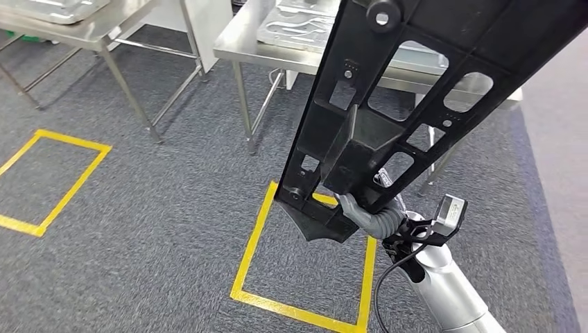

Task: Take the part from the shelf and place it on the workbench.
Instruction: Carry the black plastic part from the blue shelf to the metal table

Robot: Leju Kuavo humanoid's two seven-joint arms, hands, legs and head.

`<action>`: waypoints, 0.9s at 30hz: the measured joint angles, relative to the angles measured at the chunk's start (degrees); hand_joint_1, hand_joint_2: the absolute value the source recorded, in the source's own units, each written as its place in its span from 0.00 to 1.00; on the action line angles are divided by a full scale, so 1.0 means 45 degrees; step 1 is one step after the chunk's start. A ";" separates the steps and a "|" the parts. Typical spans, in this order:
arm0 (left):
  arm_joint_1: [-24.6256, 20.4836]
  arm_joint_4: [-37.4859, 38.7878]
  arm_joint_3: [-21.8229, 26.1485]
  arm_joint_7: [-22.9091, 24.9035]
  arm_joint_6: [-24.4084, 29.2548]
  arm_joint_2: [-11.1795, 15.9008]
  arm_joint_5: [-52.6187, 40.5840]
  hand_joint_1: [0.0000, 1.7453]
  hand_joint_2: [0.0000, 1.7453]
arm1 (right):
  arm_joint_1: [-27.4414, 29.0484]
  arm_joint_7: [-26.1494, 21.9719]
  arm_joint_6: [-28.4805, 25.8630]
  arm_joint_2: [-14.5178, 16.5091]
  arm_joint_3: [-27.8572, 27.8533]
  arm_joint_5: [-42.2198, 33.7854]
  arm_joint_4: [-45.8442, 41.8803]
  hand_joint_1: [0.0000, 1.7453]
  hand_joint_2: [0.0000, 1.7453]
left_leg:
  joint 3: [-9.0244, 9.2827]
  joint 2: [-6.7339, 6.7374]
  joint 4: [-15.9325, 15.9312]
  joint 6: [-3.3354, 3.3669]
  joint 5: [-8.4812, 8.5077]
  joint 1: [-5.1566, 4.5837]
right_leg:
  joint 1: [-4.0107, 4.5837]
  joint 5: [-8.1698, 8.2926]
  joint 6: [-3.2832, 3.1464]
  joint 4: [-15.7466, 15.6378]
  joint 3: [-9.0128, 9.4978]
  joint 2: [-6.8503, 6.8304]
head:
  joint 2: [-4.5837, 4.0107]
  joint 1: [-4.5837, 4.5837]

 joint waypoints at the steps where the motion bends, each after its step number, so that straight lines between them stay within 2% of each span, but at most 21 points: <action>1: -0.0007 0.0000 0.0006 -0.0010 -0.0004 -0.0002 0.0006 0.00 1.00 | -0.0018 0.0000 0.0004 -0.0001 0.0002 0.0001 0.0005 1.00 1.00 | 0.0322 -0.0372 -0.0828 0.0040 0.0363 0.0033 | 0.0006 -0.0013 0.0052 0.0056 -0.0031 0.0156 | 0.0000 0.0000; 2: -0.0006 0.0000 0.0012 -0.0014 -0.0006 -0.0005 0.0009 0.00 1.00 | -0.0033 0.0005 0.0006 -0.0002 0.0008 0.0006 0.0010 1.00 1.00 | 0.0527 -0.0673 -0.1361 0.0078 0.0562 0.0051 | -0.0019 -0.0007 0.0125 0.0093 -0.0083 0.0300 | 0.0000 -0.0001; 3: -0.0001 0.0000 0.0017 -0.0018 -0.0006 -0.0007 0.0012 0.00 1.00 | -0.0039 0.0010 0.0006 -0.0004 0.0017 0.0010 0.0014 1.00 1.00 | 0.0605 -0.0863 -0.1587 0.0124 0.0598 0.0047 | -0.0051 0.0015 0.0208 0.0110 -0.0143 0.0447 | 0.0000 -0.0002; 4: -0.0001 0.0000 0.0019 -0.0020 -0.0007 -0.0010 0.0016 0.00 1.00 | -0.0039 0.0015 0.0006 -0.0005 0.0024 0.0013 0.0019 1.00 1.00 | 0.0619 -0.0838 -0.1630 0.0171 0.0604 0.0035 | -0.0078 0.0058 0.0308 0.0104 -0.0198 0.0603 | 0.0000 -0.0002; 5: -0.0006 0.0000 0.0019 -0.0021 -0.0006 -0.0016 0.0018 0.00 1.00 | -0.0029 0.0019 0.0005 -0.0005 0.0028 0.0018 0.0019 1.00 1.00 | 0.0636 -0.0674 -0.1662 0.0245 0.0646 0.0028 | -0.0110 0.0096 0.0396 0.0070 -0.0232 0.0725 | 0.0000 -0.0002; 6: -0.0026 0.0000 0.0019 -0.0024 -0.0006 -0.0024 0.0021 0.00 1.00 | -0.0021 0.0018 0.0004 -0.0001 0.0027 0.0019 0.0019 1.00 1.00 | 0.0673 -0.0520 -0.1736 0.0326 0.0695 0.0032 | -0.0102 0.0071 0.0453 0.0106 -0.0266 0.0625 | 0.0000 -0.0001; 8: -0.0053 0.0000 0.0019 -0.0027 -0.0007 -0.0041 0.0022 0.00 1.00 | -0.0051 0.0013 0.0004 0.0011 0.0022 0.0022 0.0019 1.00 1.00 | 0.0741 -0.0183 -0.1885 0.0477 0.0777 0.0051 | -0.0063 -0.0367 0.0526 0.0800 -0.0585 -0.0038 | 0.0000 0.0000; 9: -0.0048 0.0000 0.0019 -0.0028 -0.0011 -0.0044 0.0021 0.00 1.00 | -0.0058 0.0011 0.0005 0.0018 0.0023 0.0023 0.0023 1.00 1.00 | 0.0752 -0.0019 -0.1913 0.0517 0.0787 0.0026 | -0.0071 -0.0766 0.0549 0.1542 -0.0920 -0.0458 | 0.0000 0.0000; 10: -0.0027 0.0000 0.0019 -0.0027 -0.0016 -0.0043 0.0020 0.00 1.00 | -0.0053 0.0010 0.0007 0.0022 0.0025 0.0024 0.0033 1.00 1.00 | 0.0743 0.0153 -0.1915 0.0544 0.0781 0.0003 | -0.0095 -0.1176 0.0587 0.2433 -0.1338 -0.0699 | 0.0000 0.0000; 11: -0.0007 0.0000 0.0019 -0.0025 -0.0023 -0.0041 0.0018 0.00 1.00 | -0.0026 0.0010 0.0008 0.0024 0.0028 0.0027 0.0053 1.00 1.00 | 0.0731 0.0325 -0.1912 0.0551 0.0775 -0.0016 | -0.0129 -0.1462 0.0627 0.3200 -0.1698 -0.0808 | 0.0000 0.0000; 12: 0.0005 0.0000 0.0019 -0.0024 -0.0031 -0.0040 0.0014 0.00 1.00 | 0.0007 0.0010 0.0010 0.0024 0.0028 0.0027 0.0080 1.00 1.00 | 0.0720 0.0495 -0.1907 0.0551 0.0769 -0.0026 | -0.0162 -0.1537 0.0661 0.3601 -0.1877 -0.0855 | 0.0000 0.0000; 13: 0.0009 0.0000 0.0019 -0.0024 -0.0042 -0.0040 0.0010 0.00 1.00 | 0.0031 0.0010 0.0011 0.0024 0.0028 0.0032 0.0103 1.00 1.00 | 0.0711 0.0627 -0.1899 0.0541 0.0762 -0.0030 | -0.0189 -0.1391 0.0686 0.3511 -0.1801 -0.0890 | 0.0000 0.0000; 14: 0.0004 0.0000 0.0019 -0.0024 -0.0057 -0.0041 0.0006 0.00 1.00 | 0.0044 0.0008 0.0007 0.0024 0.0028 0.0050 0.0120 1.00 1.00 | 0.0710 0.0732 -0.1887 0.0518 0.0751 -0.0030 | -0.0210 -0.1061 0.0697 0.2885 -0.1435 -0.0934 | 0.0000 0.0000; 15: -0.0007 0.0000 0.0019 -0.0024 -0.0081 -0.0043 0.0001 0.00 1.00 | 0.0046 0.0006 -0.0010 0.0024 0.0027 0.0107 0.0125 1.00 1.00 | 0.0715 0.0820 -0.1869 0.0485 0.0736 -0.0029 | -0.0224 -0.0679 0.0692 0.1914 -0.0867 -0.1011 | 0.0000 0.0000; 17: -0.0043 0.0000 0.0019 -0.0024 -0.0133 -0.0044 -0.0001 0.00 1.00 | 0.0052 0.0002 -0.0066 0.0024 0.0021 0.0267 0.0121 1.00 1.00 | 0.0718 0.0938 -0.1841 0.0374 0.0711 -0.0055 | -0.0171 -0.0231 0.0624 0.0368 0.0030 -0.1177 | 0.0000 0.0000; 18: -0.0065 0.0000 0.0019 -0.0025 -0.0159 -0.0044 -0.0002 0.00 1.00 | 0.0058 -0.0002 -0.0091 0.0024 0.0013 0.0347 0.0119 1.00 1.00 | 0.0719 0.0979 -0.1836 0.0307 0.0713 -0.0060 | -0.0126 -0.0180 0.0568 0.0028 0.0209 -0.1222 | 0.0000 0.0000; 20: -0.0092 0.0000 0.0019 -0.0025 -0.0204 -0.0044 -0.0002 0.00 1.00 | 0.0074 -0.0011 -0.0104 0.0024 -0.0006 0.0422 0.0117 1.00 1.00 | 0.0734 0.1019 -0.1861 0.0159 0.0743 -0.0046 | -0.0055 -0.0166 0.0436 -0.0052 0.0190 -0.1186 | 0.0000 0.0000; 22: -0.0098 0.0000 0.0019 -0.0024 -0.0251 -0.0043 -0.0001 0.00 1.00 | 0.0077 -0.0018 -0.0092 0.0024 -0.0022 0.0446 0.0118 1.00 1.00 | 0.0672 0.0894 -0.1694 0.0013 0.0613 -0.0010 | -0.0088 -0.0106 0.0282 -0.0129 0.0217 -0.1158 | 0.0000 0.0000; 24: -0.0080 0.0000 0.0019 -0.0024 -0.0290 -0.0041 0.0000 0.00 1.00 | 0.0063 -0.0026 -0.0076 0.0001 -0.0024 0.0451 0.0117 1.00 1.00 | 0.0209 0.0616 -0.0653 -0.0092 -0.0027 0.0019 | -0.0121 -0.0060 0.0140 -0.0199 0.0247 -0.1144 | 0.0000 0.0000; 26: -0.0028 0.0000 0.0019 -0.0021 -0.0318 -0.0040 0.0001 0.00 1.00 | 0.0078 -0.0029 -0.0074 -0.0026 -0.0019 0.0453 0.0120 1.00 1.00 | -0.0628 0.0456 0.1122 -0.0145 -0.0842 0.0021 | -0.0074 -0.0065 0.0065 -0.0199 0.0229 -0.1092 | 0.0000 0.0000; 27: -0.0002 0.0000 0.0019 -0.0017 -0.0329 -0.0039 0.0002 0.00 1.00 | 0.0100 -0.0030 -0.0074 -0.0029 -0.0017 0.0454 0.0123 1.00 1.00 | -0.0936 0.0435 0.1746 -0.0155 -0.1010 0.0020 | -0.0051 -0.0068 0.0050 -0.0195 0.0222 -0.1048 | 0.0000 0.0000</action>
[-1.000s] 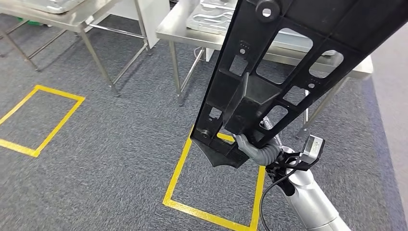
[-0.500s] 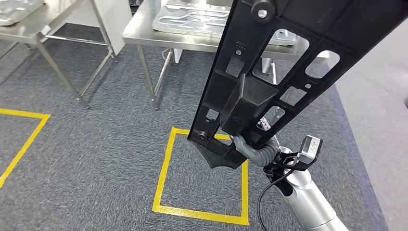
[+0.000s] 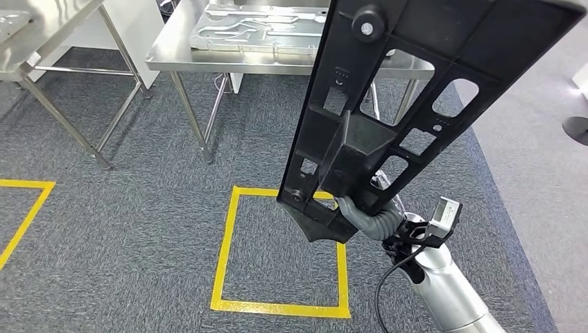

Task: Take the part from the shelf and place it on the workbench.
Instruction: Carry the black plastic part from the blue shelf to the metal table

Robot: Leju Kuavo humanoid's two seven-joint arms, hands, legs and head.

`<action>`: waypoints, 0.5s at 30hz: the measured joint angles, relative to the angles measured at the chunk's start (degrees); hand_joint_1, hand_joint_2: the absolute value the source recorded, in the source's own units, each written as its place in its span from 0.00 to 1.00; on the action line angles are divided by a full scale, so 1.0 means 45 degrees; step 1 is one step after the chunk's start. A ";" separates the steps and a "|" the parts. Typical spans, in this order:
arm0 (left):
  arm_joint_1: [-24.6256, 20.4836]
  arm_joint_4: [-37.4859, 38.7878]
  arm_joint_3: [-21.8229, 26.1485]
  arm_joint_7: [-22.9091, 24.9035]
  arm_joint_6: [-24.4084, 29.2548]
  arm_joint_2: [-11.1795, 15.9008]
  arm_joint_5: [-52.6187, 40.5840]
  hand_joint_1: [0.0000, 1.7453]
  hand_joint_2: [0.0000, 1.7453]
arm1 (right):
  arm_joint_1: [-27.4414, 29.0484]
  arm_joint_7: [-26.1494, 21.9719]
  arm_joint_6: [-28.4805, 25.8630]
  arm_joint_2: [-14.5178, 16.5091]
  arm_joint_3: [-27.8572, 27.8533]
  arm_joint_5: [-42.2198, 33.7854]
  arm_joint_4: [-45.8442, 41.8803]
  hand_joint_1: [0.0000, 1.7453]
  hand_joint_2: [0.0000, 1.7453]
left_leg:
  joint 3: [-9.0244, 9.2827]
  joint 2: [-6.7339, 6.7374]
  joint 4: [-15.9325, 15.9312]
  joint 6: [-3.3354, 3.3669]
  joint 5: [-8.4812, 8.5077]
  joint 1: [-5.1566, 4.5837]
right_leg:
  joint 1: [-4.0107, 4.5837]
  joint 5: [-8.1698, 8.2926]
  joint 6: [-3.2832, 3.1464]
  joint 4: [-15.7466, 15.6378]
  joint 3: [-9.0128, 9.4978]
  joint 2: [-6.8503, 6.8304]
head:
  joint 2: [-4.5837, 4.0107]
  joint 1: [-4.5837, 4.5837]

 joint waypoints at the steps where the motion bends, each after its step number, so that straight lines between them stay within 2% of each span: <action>1: 0.0020 0.0000 0.0000 0.0001 -0.0013 0.0000 0.0000 0.00 1.00 | 0.0019 -0.0005 0.0000 0.0000 0.0001 0.0002 0.0001 1.00 1.00 | -0.0102 -0.0005 0.0176 0.0006 0.0074 0.0000 | 0.0017 -0.0002 -0.0003 0.0007 -0.0002 0.0051 | 0.0000 0.0000; 2: 0.0029 0.0000 0.0000 0.0003 -0.0029 0.0000 0.0000 0.00 1.00 | 0.0031 -0.0017 0.0001 0.0000 0.0001 0.0006 0.0001 1.00 1.00 | 0.0062 -0.0008 -0.0202 0.0029 0.0394 0.0000 | 0.0025 -0.0006 0.0002 0.0021 0.0005 0.0105 | 0.0000 0.0000; 4: 0.0026 0.0000 0.0000 0.0002 -0.0061 0.0005 -0.0001 0.00 1.00 | 0.0034 -0.0057 0.0005 0.0000 0.0001 0.0029 -0.0001 1.00 1.00 | 0.0908 -0.0069 -0.1976 0.0118 0.1246 -0.0006 | 0.0042 -0.0037 0.0044 0.0062 0.0030 0.0187 | 0.0000 0.0000; 5: 0.0017 0.0000 0.0000 0.0001 -0.0078 0.0009 -0.0001 0.00 1.00 | 0.0032 -0.0076 0.0006 0.0000 0.0000 0.0042 -0.0001 1.00 1.00 | 0.1288 -0.0115 -0.2781 0.0183 0.1524 -0.0019 | 0.0061 -0.0062 0.0091 0.0093 0.0027 0.0232 | 0.0000 0.0000; 6: 0.0010 0.0000 0.0000 0.0000 -0.0092 0.0012 -0.0002 0.00 1.00 | 0.0029 -0.0090 0.0007 0.0000 -0.0001 0.0061 -0.0001 1.00 1.00 | 0.1520 -0.0155 -0.3291 0.0249 0.1646 -0.0033 | 0.0072 -0.0082 0.0149 0.0115 0.0016 0.0261 | 0.0000 0.0000; 9: 0.0001 0.0000 0.0000 0.0000 -0.0112 0.0015 -0.0005 0.00 1.00 | 0.0029 -0.0102 0.0009 0.0000 -0.0006 0.0104 -0.0001 1.00 1.00 | 0.1628 -0.0172 -0.3561 0.0461 0.1639 -0.0075 | 0.0057 -0.0137 0.0363 0.0134 -0.0012 0.0293 | 0.0000 0.0000; 11: -0.0016 0.0000 0.0000 -0.0004 -0.0118 0.0015 -0.0005 0.00 1.00 | 0.0035 -0.0109 0.0010 0.0021 -0.0019 0.0125 -0.0001 1.00 1.00 | 0.1717 -0.0154 -0.3646 0.0594 0.1678 -0.0050 | 0.0039 -0.0376 0.0482 0.0512 -0.0163 0.0242 | 0.0000 0.0000; 12: -0.0025 0.0000 0.0000 -0.0006 -0.0124 0.0015 -0.0005 0.00 1.00 | 0.0037 -0.0118 0.0011 0.0046 -0.0033 0.0131 -0.0001 1.00 1.00 | 0.1766 -0.0144 -0.3684 0.0646 0.1690 -0.0030 | 0.0024 -0.0643 0.0523 0.1040 -0.0414 0.0212 | 0.0000 0.0000; 14: -0.0028 0.0000 0.0000 -0.0006 -0.0140 0.0016 -0.0005 0.00 1.00 | 0.0053 -0.0142 0.0012 0.0106 -0.0057 0.0137 0.0011 1.00 1.00 | 0.1807 -0.0138 -0.3687 0.0708 0.1641 -0.0050 | -0.0026 -0.1277 0.0575 0.2618 -0.1247 0.0178 | 0.0000 0.0000; 15: -0.0020 0.0000 0.0000 -0.0006 -0.0144 0.0018 -0.0005 0.00 1.00 | 0.0074 -0.0163 0.0013 0.0117 -0.0068 0.0138 0.0033 1.00 1.00 | 0.1837 -0.0138 -0.3682 0.0720 0.1605 -0.0062 | -0.0052 -0.1419 0.0593 0.3259 -0.1634 0.0176 | 0.0000 0.0000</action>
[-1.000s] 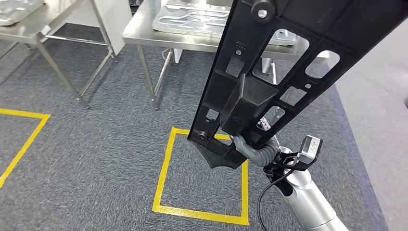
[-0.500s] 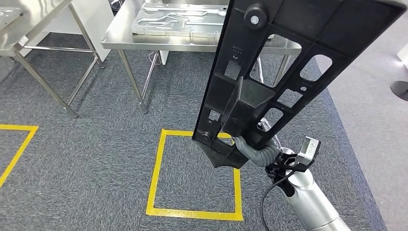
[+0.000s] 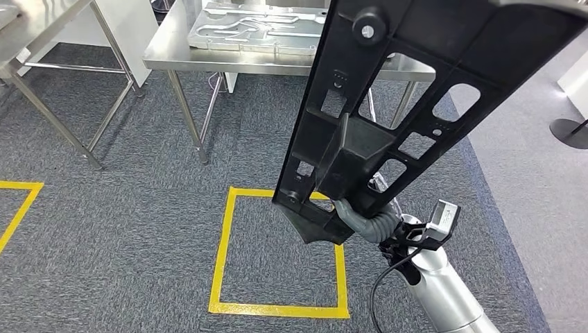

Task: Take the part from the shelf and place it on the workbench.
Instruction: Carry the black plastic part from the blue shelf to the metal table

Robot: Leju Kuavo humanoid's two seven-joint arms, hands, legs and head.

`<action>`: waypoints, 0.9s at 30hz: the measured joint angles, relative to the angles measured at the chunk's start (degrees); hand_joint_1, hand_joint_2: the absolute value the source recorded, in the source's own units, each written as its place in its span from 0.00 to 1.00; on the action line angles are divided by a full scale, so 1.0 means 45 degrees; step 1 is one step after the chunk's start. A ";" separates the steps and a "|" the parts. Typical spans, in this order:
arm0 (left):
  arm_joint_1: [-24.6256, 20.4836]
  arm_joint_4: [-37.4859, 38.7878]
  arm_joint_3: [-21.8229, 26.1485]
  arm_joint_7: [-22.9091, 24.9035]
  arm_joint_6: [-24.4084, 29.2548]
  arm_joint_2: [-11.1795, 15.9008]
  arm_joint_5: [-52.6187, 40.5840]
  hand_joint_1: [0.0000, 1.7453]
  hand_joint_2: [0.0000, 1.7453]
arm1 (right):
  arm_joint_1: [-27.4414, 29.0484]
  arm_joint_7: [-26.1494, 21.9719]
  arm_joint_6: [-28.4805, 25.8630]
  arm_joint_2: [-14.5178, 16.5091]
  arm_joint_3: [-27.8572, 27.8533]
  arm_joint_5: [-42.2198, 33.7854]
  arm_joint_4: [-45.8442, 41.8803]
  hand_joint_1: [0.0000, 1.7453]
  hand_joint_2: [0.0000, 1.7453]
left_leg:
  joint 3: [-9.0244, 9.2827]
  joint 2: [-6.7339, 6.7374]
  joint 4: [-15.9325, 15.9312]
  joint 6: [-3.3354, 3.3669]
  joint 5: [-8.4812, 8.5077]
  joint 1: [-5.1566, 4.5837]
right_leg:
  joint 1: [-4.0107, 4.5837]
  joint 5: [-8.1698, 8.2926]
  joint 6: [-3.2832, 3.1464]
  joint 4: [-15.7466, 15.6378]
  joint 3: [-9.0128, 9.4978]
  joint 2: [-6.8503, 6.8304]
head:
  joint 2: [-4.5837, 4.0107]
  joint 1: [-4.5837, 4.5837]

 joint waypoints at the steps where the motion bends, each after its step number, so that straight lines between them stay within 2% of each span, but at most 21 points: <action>1: 0.0009 0.0000 0.0000 -0.0001 -0.0004 0.0002 0.0000 0.00 1.00 | 0.0021 -0.0019 0.0004 0.0005 -0.0005 0.0001 0.0028 1.00 1.00 | 0.0042 -0.0002 0.0005 0.0002 -0.0047 -0.0007 | -0.0022 0.0067 0.0012 0.0284 -0.0221 -0.0002 | 0.0000 0.0000; 2: 0.0018 0.0000 0.0000 -0.0002 -0.0005 0.0005 0.0000 0.00 1.00 | 0.0035 -0.0038 0.0007 0.0005 -0.0009 0.0004 0.0053 1.00 1.00 | 0.0106 -0.0005 0.0013 -0.0015 -0.0108 -0.0007 | -0.0038 0.0377 0.0013 0.0072 -0.0199 -0.0013 | 0.0000 0.0000; 4: 0.0028 0.0000 0.0000 -0.0005 -0.0007 0.0006 -0.0001 0.00 1.00 | 0.0039 -0.0062 0.0016 0.0005 -0.0018 0.0006 0.0078 1.00 1.00 | 0.0285 -0.0009 0.0026 -0.0092 -0.0266 0.0002 | -0.0051 0.1291 -0.0022 -0.1394 0.0417 -0.0108 | 0.0000 0.0000; 5: 0.0021 0.0000 0.0000 -0.0005 -0.0008 0.0006 -0.0002 0.00 1.00 | 0.0027 -0.0070 0.0017 0.0007 -0.0023 0.0007 0.0080 1.00 1.00 | 0.0348 -0.0007 0.0040 -0.0156 -0.0348 -0.0013 | -0.0012 0.1576 -0.0056 -0.2141 0.0762 -0.0186 | 0.0000 0.0000; 6: 0.0015 0.0000 0.0000 -0.0005 -0.0010 0.0006 -0.0004 0.00 1.00 | 0.0014 -0.0080 0.0018 0.0010 -0.0028 0.0007 0.0079 1.00 1.00 | 0.0381 -0.0002 0.0044 -0.0224 -0.0417 -0.0026 | 0.0028 0.1677 -0.0120 -0.2635 0.0995 -0.0242 | 0.0000 0.0000; 7: 0.0011 0.0000 0.0000 -0.0005 -0.0010 0.0006 -0.0006 0.00 1.00 | 0.0006 -0.0087 0.0018 0.0012 -0.0032 0.0007 0.0079 1.00 1.00 | 0.0390 0.0013 0.0038 -0.0295 -0.0469 -0.0035 | 0.0072 0.1609 -0.0193 -0.2845 0.1093 -0.0270 | 0.0000 -0.0001; 10: 0.0000 0.0000 -0.0001 -0.0010 -0.0010 0.0006 -0.0012 0.00 1.00 | -0.0002 -0.0093 0.0018 0.0000 -0.0049 0.0007 0.0054 1.00 1.00 | 0.0487 0.0088 0.0059 -0.0505 -0.0634 -0.0007 | 0.0102 0.1423 -0.0464 -0.3015 0.1253 -0.0174 | 0.0000 -0.0002; 11: -0.0008 0.0000 -0.0001 -0.0015 -0.0011 0.0006 -0.0013 0.00 1.00 | -0.0021 -0.0098 0.0023 -0.0018 -0.0054 0.0007 0.0043 1.00 1.00 | 0.0425 0.0097 0.0330 -0.0564 -0.0759 0.0007 | 0.0097 0.1360 -0.0556 -0.3068 0.1377 -0.0154 | 0.0000 -0.0002; 12: -0.0016 0.0000 -0.0002 -0.0019 -0.0018 0.0007 -0.0018 0.00 1.00 | -0.0046 -0.0104 0.0030 -0.0038 -0.0057 0.0006 0.0033 1.00 1.00 | 0.0192 0.0095 0.0875 -0.0612 -0.0959 0.0015 | 0.0092 0.1292 -0.0637 -0.3114 0.1521 -0.0145 | 0.0000 -0.0002; 14: -0.0007 0.0000 -0.0004 -0.0024 -0.0034 0.0010 -0.0027 0.00 1.00 | -0.0070 -0.0117 0.0049 -0.0062 -0.0053 0.0006 0.0030 1.00 1.00 | -0.0836 0.0083 0.2689 -0.0662 -0.1516 0.0028 | 0.0141 0.1103 -0.0753 -0.3132 0.1763 -0.0134 | 0.0000 -0.0002; 15: 0.0011 0.0000 -0.0005 -0.0024 -0.0041 0.0011 -0.0030 0.00 1.00 | -0.0055 -0.0118 0.0052 -0.0063 -0.0051 0.0006 0.0032 1.00 1.00 | -0.1417 0.0080 0.3509 -0.0670 -0.1682 0.0027 | 0.0172 0.1001 -0.0781 -0.3132 0.1884 -0.0112 | 0.0000 -0.0001; 16: 0.0034 0.0000 -0.0005 -0.0024 -0.0042 0.0011 -0.0031 0.00 1.00 | -0.0035 -0.0117 0.0055 -0.0063 -0.0047 0.0007 0.0033 1.00 1.00 | -0.1848 0.0077 0.3962 -0.0658 -0.1624 0.0025 | 0.0202 0.0892 -0.0797 -0.3131 0.2020 -0.0083 | 0.0000 -0.0002; 17: 0.0055 0.0000 -0.0005 -0.0024 -0.0044 0.0011 -0.0033 0.00 1.00 | -0.0021 -0.0115 0.0056 -0.0063 -0.0045 0.0007 0.0034 1.00 1.00 | -0.2024 0.0073 0.3880 -0.0619 -0.1282 0.0016 | 0.0227 0.0780 -0.0801 -0.3130 0.2174 -0.0049 | 0.0000 -0.0002; 18: 0.0069 0.0000 -0.0005 -0.0024 -0.0044 0.0016 -0.0032 0.00 1.00 | -0.0017 -0.0114 0.0055 -0.0063 -0.0044 0.0007 0.0033 1.00 1.00 | -0.1940 0.0062 0.3282 -0.0553 -0.0695 0.0000 | 0.0244 0.0657 -0.0798 -0.3131 0.2353 -0.0020 | 0.0000 -0.0001; 19: 0.0077 0.0000 -0.0005 -0.0024 -0.0044 0.0027 -0.0032 0.00 1.00 | -0.0018 -0.0114 0.0056 -0.0063 -0.0043 0.0007 0.0033 1.00 1.00 | -0.1686 0.0031 0.2358 -0.0459 -0.0026 -0.0044 | 0.0248 0.0523 -0.0787 -0.3140 0.2523 -0.0002 | 0.0000 -0.0001; 20: 0.0076 0.0000 -0.0005 -0.0024 -0.0045 0.0049 -0.0032 0.00 1.00 | -0.0028 -0.0115 0.0055 -0.0063 -0.0043 0.0007 0.0033 1.00 1.00 | -0.1388 -0.0010 0.1519 -0.0357 0.0438 -0.0102 | 0.0261 0.0402 -0.0756 -0.3151 0.2667 0.0014 | 0.0000 0.0000; 21: 0.0069 0.0000 -0.0005 -0.0024 -0.0045 0.0074 -0.0032 0.00 1.00 | -0.0034 -0.0116 0.0053 -0.0063 -0.0043 0.0009 0.0032 1.00 1.00 | -0.1115 -0.0047 0.0839 -0.0268 0.0678 -0.0161 | 0.0254 0.0306 -0.0706 -0.3167 0.2756 0.0036 | 0.0000 0.0000; 22: 0.0065 0.0000 -0.0005 -0.0025 -0.0046 0.0098 -0.0034 0.00 1.00 | -0.0034 -0.0116 0.0052 -0.0063 -0.0043 0.0010 0.0032 1.00 1.00 | -0.0954 -0.0077 0.0455 -0.0196 0.0703 -0.0220 | 0.0241 0.0251 -0.0646 -0.3209 0.2800 0.0055 | 0.0000 0.0000; 25: 0.0065 0.0000 -0.0006 -0.0045 -0.0049 0.0130 -0.0063 0.00 1.00 | -0.0007 -0.0108 0.0033 -0.0063 -0.0058 0.0013 0.0024 1.00 1.00 | -0.0600 -0.0089 0.0003 -0.0032 0.0536 -0.0223 | 0.0197 0.0380 -0.0422 -0.3064 0.2840 0.0077 | 0.0000 -0.0002; 27: 0.0063 0.0000 -0.0010 -0.0070 -0.0053 0.0131 -0.0113 0.00 1.00 | -0.0012 -0.0114 -0.0001 -0.0059 -0.0107 0.0013 0.0007 1.00 1.00 | -0.0243 -0.0090 -0.0245 0.0076 0.0490 -0.0162 | 0.0166 0.0318 -0.0327 -0.2241 0.2474 0.0053 | 0.0000 -0.0001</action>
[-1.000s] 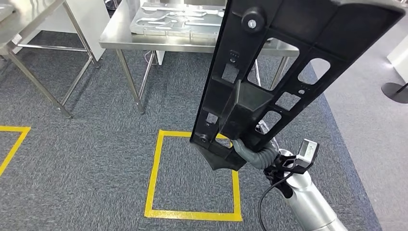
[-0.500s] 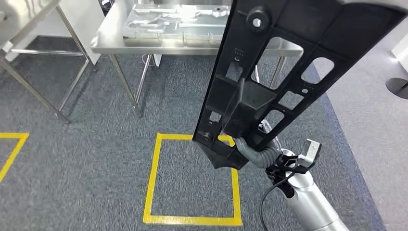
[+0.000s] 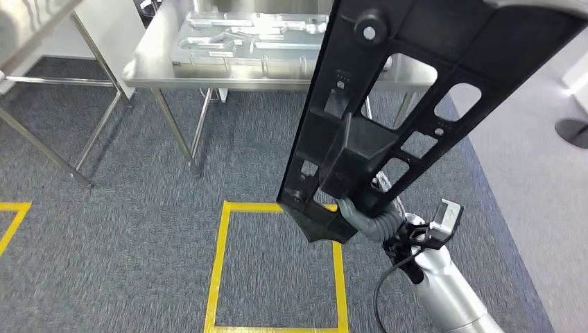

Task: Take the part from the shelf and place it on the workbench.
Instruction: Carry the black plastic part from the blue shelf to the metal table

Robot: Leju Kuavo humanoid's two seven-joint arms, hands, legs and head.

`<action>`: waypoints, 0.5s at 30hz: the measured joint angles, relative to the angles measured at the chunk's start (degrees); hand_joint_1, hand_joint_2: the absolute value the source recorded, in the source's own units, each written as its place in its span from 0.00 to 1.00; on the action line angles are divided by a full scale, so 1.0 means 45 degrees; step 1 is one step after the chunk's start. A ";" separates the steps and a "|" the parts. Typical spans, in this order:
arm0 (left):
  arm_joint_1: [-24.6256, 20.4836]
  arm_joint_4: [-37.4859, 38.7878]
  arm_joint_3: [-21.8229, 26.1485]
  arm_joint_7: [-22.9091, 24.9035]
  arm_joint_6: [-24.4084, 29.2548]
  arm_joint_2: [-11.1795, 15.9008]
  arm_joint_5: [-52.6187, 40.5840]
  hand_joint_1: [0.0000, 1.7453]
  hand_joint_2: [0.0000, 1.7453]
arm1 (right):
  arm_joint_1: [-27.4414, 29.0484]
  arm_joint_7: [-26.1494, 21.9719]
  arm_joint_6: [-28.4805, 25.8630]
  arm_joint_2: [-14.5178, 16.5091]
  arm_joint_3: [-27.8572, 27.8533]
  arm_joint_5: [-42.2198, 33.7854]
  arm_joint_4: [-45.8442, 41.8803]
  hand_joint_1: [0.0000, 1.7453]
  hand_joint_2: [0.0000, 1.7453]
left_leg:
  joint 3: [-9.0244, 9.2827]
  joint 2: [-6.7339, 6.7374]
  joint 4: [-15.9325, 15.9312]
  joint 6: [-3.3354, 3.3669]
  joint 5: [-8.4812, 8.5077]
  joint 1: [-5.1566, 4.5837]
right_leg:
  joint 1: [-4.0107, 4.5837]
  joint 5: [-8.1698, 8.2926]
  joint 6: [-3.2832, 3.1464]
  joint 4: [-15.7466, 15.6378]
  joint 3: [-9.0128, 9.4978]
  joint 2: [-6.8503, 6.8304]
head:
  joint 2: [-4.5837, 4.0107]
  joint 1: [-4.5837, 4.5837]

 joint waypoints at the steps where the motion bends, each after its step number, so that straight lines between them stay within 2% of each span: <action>1: -0.0007 0.0000 -0.0002 -0.0011 -0.0004 0.0000 -0.0023 0.00 1.00 | 0.0006 -0.0010 -0.0019 0.0019 -0.0024 0.0001 -0.0008 1.00 1.00 | 0.0141 0.0004 -0.0067 0.0032 -0.0057 0.0021 | -0.0038 -0.0196 0.0033 0.0696 -0.0420 -0.0014 | 0.0000 0.0001; 3: -0.0017 0.0000 -0.0007 -0.0022 -0.0006 0.0002 -0.0040 0.00 1.00 | 0.0063 -0.0033 -0.0057 0.0058 -0.0047 0.0012 -0.0012 1.00 1.00 | 0.0347 0.0006 -0.0084 0.0047 -0.0233 0.0037 | -0.0141 -0.0803 0.0158 0.2117 -0.1488 -0.0023 | 0.0000 0.0000; 4: -0.0012 0.0000 -0.0009 -0.0025 -0.0006 0.0002 -0.0045 0.00 1.00 | 0.0105 -0.0041 -0.0074 0.0074 -0.0052 0.0018 -0.0012 1.00 1.00 | 0.0461 0.0004 -0.0081 0.0026 -0.0336 0.0047 | -0.0210 -0.0986 0.0235 0.2471 -0.1904 -0.0032 | 0.0000 0.0000; 5: -0.0004 0.0000 -0.0010 -0.0029 -0.0006 0.0002 -0.0049 0.00 1.00 | 0.0141 -0.0046 -0.0089 0.0074 -0.0059 0.0021 -0.0012 1.00 1.00 | 0.0600 0.0024 -0.0076 0.0000 -0.0452 0.0064 | -0.0278 -0.0925 0.0314 0.2431 -0.2133 -0.0053 | 0.0000 0.0000; 6: 0.0002 0.0000 -0.0011 -0.0034 -0.0004 0.0001 -0.0047 0.00 1.00 | 0.0161 -0.0051 -0.0096 0.0074 -0.0072 0.0006 -0.0012 1.00 1.00 | 0.0762 0.0051 -0.0064 -0.0037 -0.0581 0.0090 | -0.0336 -0.0549 0.0374 0.1972 -0.2149 -0.0103 | 0.0000 0.0000; 8: 0.0006 0.0000 -0.0013 -0.0041 0.0007 0.0004 -0.0039 0.00 1.00 | 0.0172 -0.0053 -0.0081 0.0076 -0.0109 -0.0074 -0.0010 1.00 1.00 | 0.1097 0.0145 -0.0013 -0.0161 -0.0879 0.0129 | -0.0388 0.0756 0.0429 0.0403 -0.1839 -0.0462 | 0.0000 0.0002; 9: 0.0007 0.0000 -0.0015 -0.0044 0.0017 0.0006 -0.0034 0.00 1.00 | 0.0174 -0.0057 -0.0048 0.0079 -0.0125 -0.0148 -0.0005 1.00 1.00 | 0.1203 0.0194 0.0024 -0.0247 -0.1019 0.0126 | -0.0362 0.1202 0.0360 -0.0210 -0.1720 -0.0677 | 0.0000 0.0005; 10: 0.0012 0.0000 -0.0015 -0.0045 0.0028 0.0009 -0.0033 0.00 1.00 | 0.0179 -0.0062 -0.0011 0.0081 -0.0137 -0.0225 -0.0005 1.00 1.00 | 0.1259 0.0265 0.0040 -0.0348 -0.1143 0.0113 | -0.0312 0.1500 0.0258 -0.0563 -0.1672 -0.0823 | 0.0000 0.0006; 11: 0.0017 0.0000 -0.0015 -0.0047 0.0036 0.0011 -0.0033 0.00 1.00 | 0.0185 -0.0067 0.0027 0.0083 -0.0143 -0.0301 -0.0004 1.00 1.00 | 0.1309 0.0348 0.0074 -0.0444 -0.1229 0.0101 | -0.0268 0.1553 0.0138 -0.0678 -0.1691 -0.0848 | 0.0000 0.0007; 13: 0.0017 0.0000 -0.0015 -0.0051 0.0046 0.0009 -0.0031 0.00 1.00 | 0.0184 -0.0079 0.0051 0.0073 -0.0159 -0.0377 -0.0022 1.00 1.00 | 0.1353 0.0487 0.0115 -0.0613 -0.1336 0.0131 | -0.0227 0.1545 -0.0074 -0.0711 -0.1633 -0.0616 | 0.0000 0.0006; 14: 0.0004 0.0000 -0.0016 -0.0061 0.0040 0.0006 -0.0033 0.00 1.00 | 0.0175 -0.0090 0.0032 0.0044 -0.0170 -0.0367 -0.0034 1.00 1.00 | 0.1289 0.0481 0.0368 -0.0671 -0.1374 0.0167 | -0.0230 0.1501 -0.0158 -0.0754 -0.1545 -0.0528 | 0.0000 0.0005; 15: -0.0020 0.0000 -0.0017 -0.0070 0.0033 0.0001 -0.0032 0.00 1.00 | 0.0159 -0.0110 0.0002 0.0004 -0.0183 -0.0317 -0.0050 1.00 1.00 | 0.1058 0.0435 0.0846 -0.0719 -0.1479 0.0200 | -0.0218 0.1457 -0.0237 -0.0792 -0.1436 -0.0470 | 0.0000 0.0004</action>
